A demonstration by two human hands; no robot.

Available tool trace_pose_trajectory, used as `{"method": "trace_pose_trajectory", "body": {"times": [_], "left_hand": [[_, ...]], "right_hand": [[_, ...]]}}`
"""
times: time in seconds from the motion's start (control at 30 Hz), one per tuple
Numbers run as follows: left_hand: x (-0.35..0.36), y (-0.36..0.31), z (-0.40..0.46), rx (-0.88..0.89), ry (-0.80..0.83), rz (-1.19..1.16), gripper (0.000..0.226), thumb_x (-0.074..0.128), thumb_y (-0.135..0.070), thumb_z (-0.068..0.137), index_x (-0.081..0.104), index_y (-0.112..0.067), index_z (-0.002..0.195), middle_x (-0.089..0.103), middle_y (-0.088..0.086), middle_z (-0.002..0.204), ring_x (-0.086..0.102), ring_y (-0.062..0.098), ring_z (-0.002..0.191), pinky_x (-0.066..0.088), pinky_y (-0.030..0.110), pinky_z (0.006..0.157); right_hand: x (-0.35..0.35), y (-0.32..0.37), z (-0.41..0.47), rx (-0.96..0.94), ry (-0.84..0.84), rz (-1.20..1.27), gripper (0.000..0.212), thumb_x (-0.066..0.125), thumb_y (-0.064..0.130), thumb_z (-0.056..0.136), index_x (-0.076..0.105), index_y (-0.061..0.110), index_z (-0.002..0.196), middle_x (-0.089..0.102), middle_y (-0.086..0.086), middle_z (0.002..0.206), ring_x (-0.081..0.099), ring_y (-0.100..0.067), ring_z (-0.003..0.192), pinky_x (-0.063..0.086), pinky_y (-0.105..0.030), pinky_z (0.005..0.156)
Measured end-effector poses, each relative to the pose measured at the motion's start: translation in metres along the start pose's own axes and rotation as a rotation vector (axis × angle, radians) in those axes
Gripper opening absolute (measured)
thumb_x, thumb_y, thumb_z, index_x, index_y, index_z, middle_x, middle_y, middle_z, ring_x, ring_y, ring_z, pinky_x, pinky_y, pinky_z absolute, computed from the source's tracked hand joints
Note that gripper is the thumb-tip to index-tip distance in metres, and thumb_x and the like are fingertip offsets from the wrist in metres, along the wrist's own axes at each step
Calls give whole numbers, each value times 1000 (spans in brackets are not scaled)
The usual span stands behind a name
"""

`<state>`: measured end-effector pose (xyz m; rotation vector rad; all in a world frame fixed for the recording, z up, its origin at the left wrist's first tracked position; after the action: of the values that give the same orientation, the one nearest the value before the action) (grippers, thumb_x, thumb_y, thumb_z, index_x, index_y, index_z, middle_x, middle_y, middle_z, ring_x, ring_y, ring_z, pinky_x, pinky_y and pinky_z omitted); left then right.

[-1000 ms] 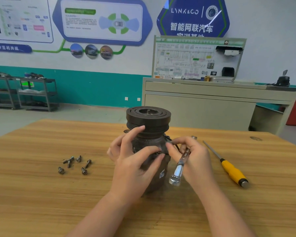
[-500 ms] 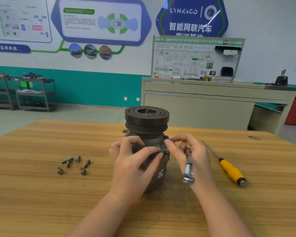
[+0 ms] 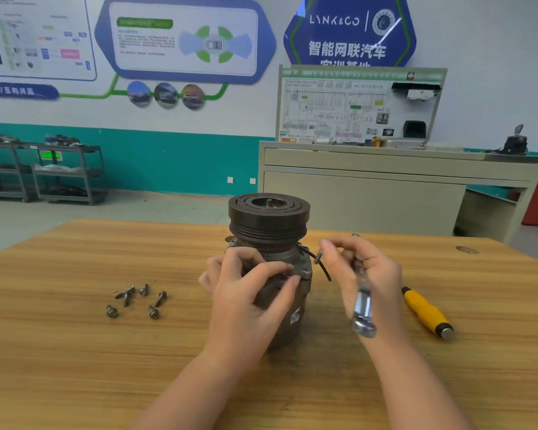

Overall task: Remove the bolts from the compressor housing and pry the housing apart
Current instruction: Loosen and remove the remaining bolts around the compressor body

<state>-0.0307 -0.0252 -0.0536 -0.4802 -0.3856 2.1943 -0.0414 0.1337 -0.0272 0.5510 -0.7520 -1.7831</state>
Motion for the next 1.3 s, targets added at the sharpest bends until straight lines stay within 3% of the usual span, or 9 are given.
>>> {"method": "trace_pose_trajectory", "body": {"times": [0.23, 0.37, 0.47, 0.57, 0.73, 0.9, 1.0, 1.17, 1.3], "left_hand": [[-7, 0, 7, -20, 63, -120, 21, 56, -51, 85, 73, -42, 92, 48, -20, 101, 36, 6, 108, 33, 41, 86], [-24, 12, 19, 31, -181, -79, 14, 61, -41, 85, 68, -30, 91, 46, -20, 100, 40, 9, 97, 37, 39, 85], [-56, 58, 32, -417, -475, -31, 27, 60, -45, 93, 66, -18, 95, 49, -3, 104, 43, 11, 106, 37, 38, 97], [-76, 111, 28, -1000, -149, 475, 37, 51, -42, 99, 70, -13, 113, 48, 20, 127, 36, 35, 126, 27, 48, 107], [-70, 135, 13, -1230, 150, 695, 46, 52, -38, 98, 57, -5, 130, 39, 22, 140, 29, 35, 132, 25, 42, 106], [-68, 146, 9, -1262, 156, 742, 48, 53, -39, 98, 57, -3, 130, 35, 23, 139, 28, 35, 130, 27, 41, 105], [-67, 149, 9, -1267, 143, 744, 48, 55, -39, 97, 57, -2, 128, 35, 24, 137, 29, 36, 129, 28, 41, 105], [-67, 140, 10, -1209, 84, 760, 46, 61, -35, 94, 56, 0, 123, 38, 28, 134, 32, 39, 127, 29, 43, 104], [-55, 111, 24, -812, -134, 494, 30, 59, -31, 95, 60, -5, 108, 47, 23, 122, 39, 37, 118, 33, 48, 97]], "right_hand": [[15, 18, -15, -164, 250, 60, 12, 75, 28, 78, 75, 38, 85, 54, 6, 57, 51, -1, 54, 41, -6, 55], [13, 17, -16, -138, 164, 115, 23, 60, 47, 84, 72, 33, 98, 54, -3, 60, 47, -3, 53, 38, -12, 49], [11, 17, -14, -49, 43, 297, 43, 46, 66, 89, 67, 33, 106, 49, 3, 59, 39, -9, 45, 30, -19, 40], [8, 17, -6, 66, -21, 336, 57, 33, 75, 80, 57, 37, 115, 59, 2, 72, 51, -13, 48, 35, -19, 41], [5, 21, -8, 99, -171, 419, 37, 38, 58, 89, 61, 33, 104, 59, 2, 63, 50, -13, 44, 36, -15, 41], [13, 23, -20, 243, -101, 601, 9, 54, 27, 91, 57, 23, 98, 55, -1, 58, 44, -13, 36, 30, -16, 33], [14, 28, -26, 250, -145, 608, 24, 43, 1, 97, 53, 21, 105, 55, -5, 59, 46, -16, 37, 32, -20, 32], [21, 27, -32, 284, -230, 495, 22, 46, 9, 100, 53, 27, 111, 62, -5, 61, 53, -17, 39, 38, -23, 33], [24, 27, -37, 256, -383, 324, 8, 52, 17, 99, 56, 22, 103, 71, -5, 68, 64, -16, 49, 46, -23, 39]]}}
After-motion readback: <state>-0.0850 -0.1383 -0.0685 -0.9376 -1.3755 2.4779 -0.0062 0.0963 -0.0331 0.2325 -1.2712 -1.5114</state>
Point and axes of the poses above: each hand's wrist, its own z-axis towards the middle knuckle, its own x-axis out of the palm, y = z × x, the point moved 2 cm from there along z, towards the middle knuckle
